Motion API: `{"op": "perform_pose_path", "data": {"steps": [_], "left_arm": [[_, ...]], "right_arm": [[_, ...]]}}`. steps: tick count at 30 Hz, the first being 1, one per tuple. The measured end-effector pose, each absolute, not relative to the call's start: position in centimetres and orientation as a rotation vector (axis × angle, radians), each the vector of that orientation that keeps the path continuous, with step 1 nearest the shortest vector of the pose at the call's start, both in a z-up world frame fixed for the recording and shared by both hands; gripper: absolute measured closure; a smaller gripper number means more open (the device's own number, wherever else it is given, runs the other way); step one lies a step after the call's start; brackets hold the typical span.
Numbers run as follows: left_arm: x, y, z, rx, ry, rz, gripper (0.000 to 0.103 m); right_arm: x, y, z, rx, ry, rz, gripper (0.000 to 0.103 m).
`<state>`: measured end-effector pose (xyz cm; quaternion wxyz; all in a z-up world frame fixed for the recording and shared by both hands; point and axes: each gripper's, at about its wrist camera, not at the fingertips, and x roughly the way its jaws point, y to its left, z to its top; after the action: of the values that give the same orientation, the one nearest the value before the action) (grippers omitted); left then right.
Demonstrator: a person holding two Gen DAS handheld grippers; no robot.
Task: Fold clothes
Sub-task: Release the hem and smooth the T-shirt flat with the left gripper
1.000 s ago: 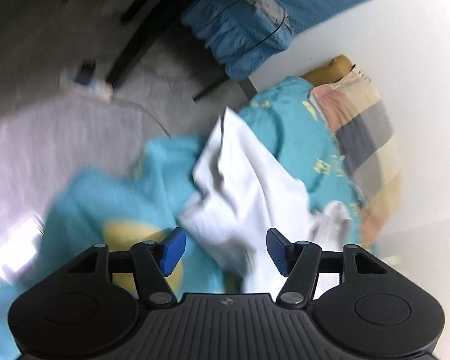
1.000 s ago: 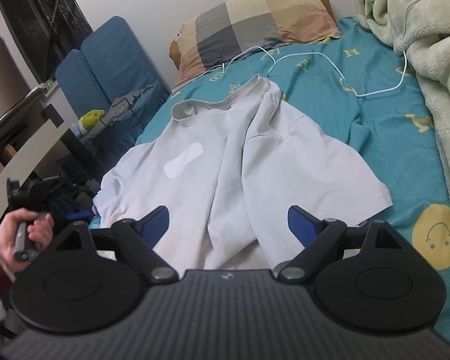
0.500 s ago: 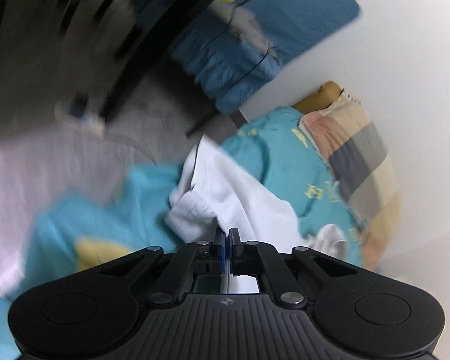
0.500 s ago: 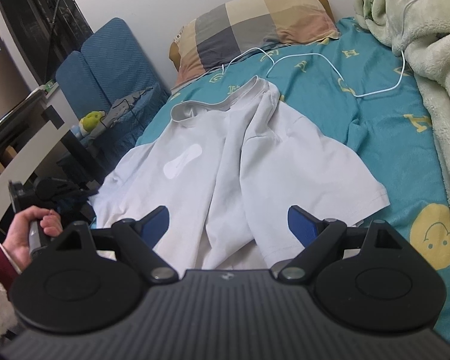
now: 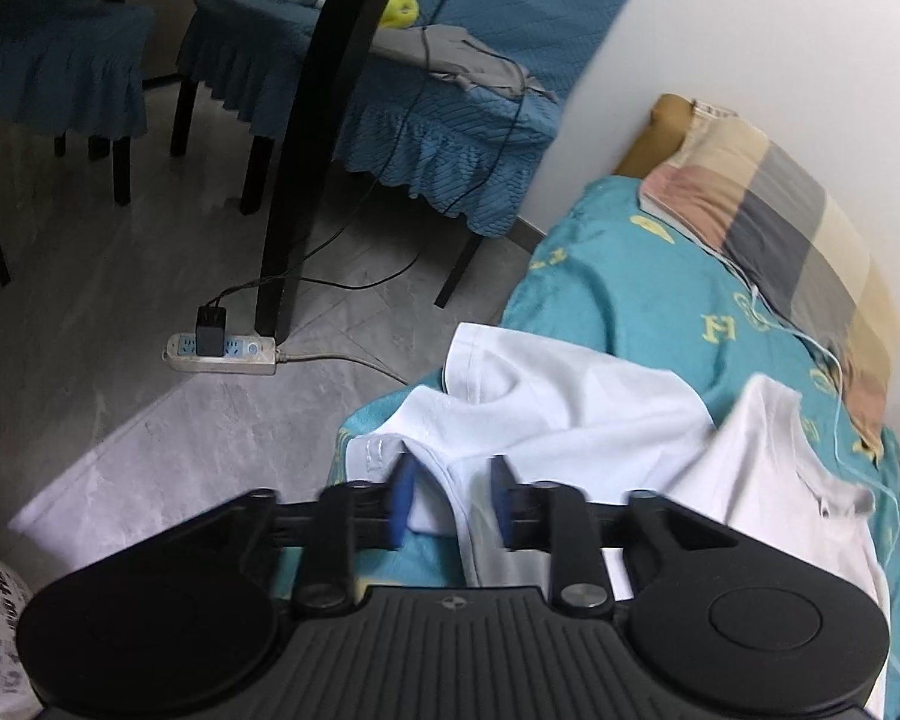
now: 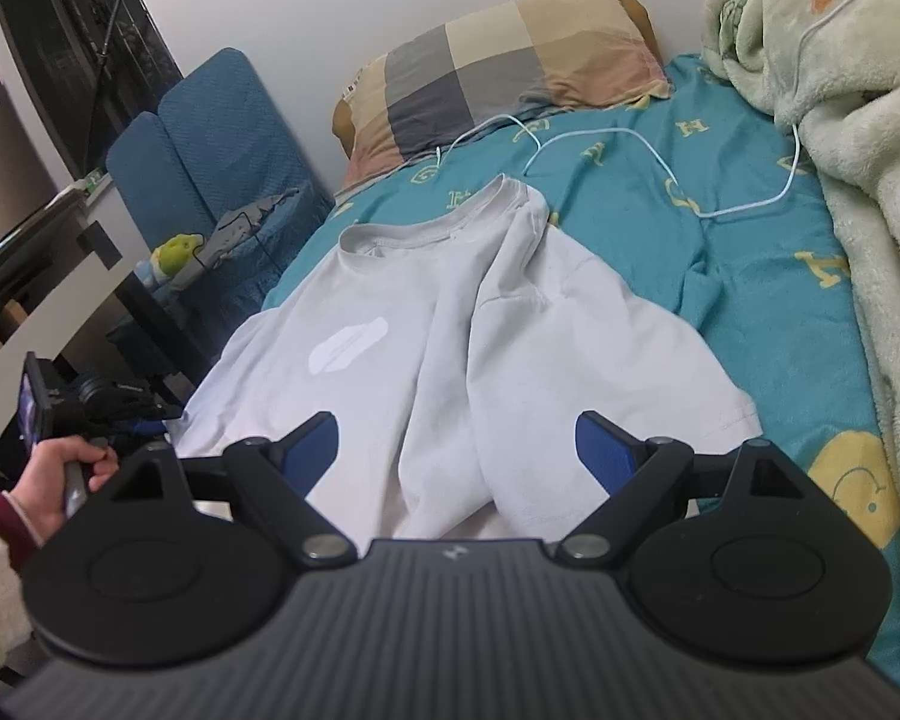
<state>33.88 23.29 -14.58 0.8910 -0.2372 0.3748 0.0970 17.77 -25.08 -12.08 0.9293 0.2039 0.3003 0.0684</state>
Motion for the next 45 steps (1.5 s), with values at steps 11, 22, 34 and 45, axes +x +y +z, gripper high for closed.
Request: {"op": "perform_pose_path", "data": {"steps": [11, 22, 34, 45], "left_arm": [[20.8, 20.5, -10.8, -0.372, 0.988, -0.084, 0.05], [12.6, 19.0, -10.0, -0.193, 1.188, -0.156, 0.031], [9.5, 13.1, -10.8, -0.003, 1.334, -0.262, 0.034], [8.0, 14.4, -8.8, -0.022, 1.426, -0.223, 0.1]], "right_arm": [[16.2, -24.9, -10.6, 0.388, 0.57, 0.168, 0.015], [13.3, -25.5, -8.9, 0.352, 0.532, 0.17, 0.015], [11.1, -28.3, -8.3, 0.447, 0.524, 0.123, 0.015], [11.1, -28.5, -8.7, 0.435, 0.545, 0.121, 0.015]]}}
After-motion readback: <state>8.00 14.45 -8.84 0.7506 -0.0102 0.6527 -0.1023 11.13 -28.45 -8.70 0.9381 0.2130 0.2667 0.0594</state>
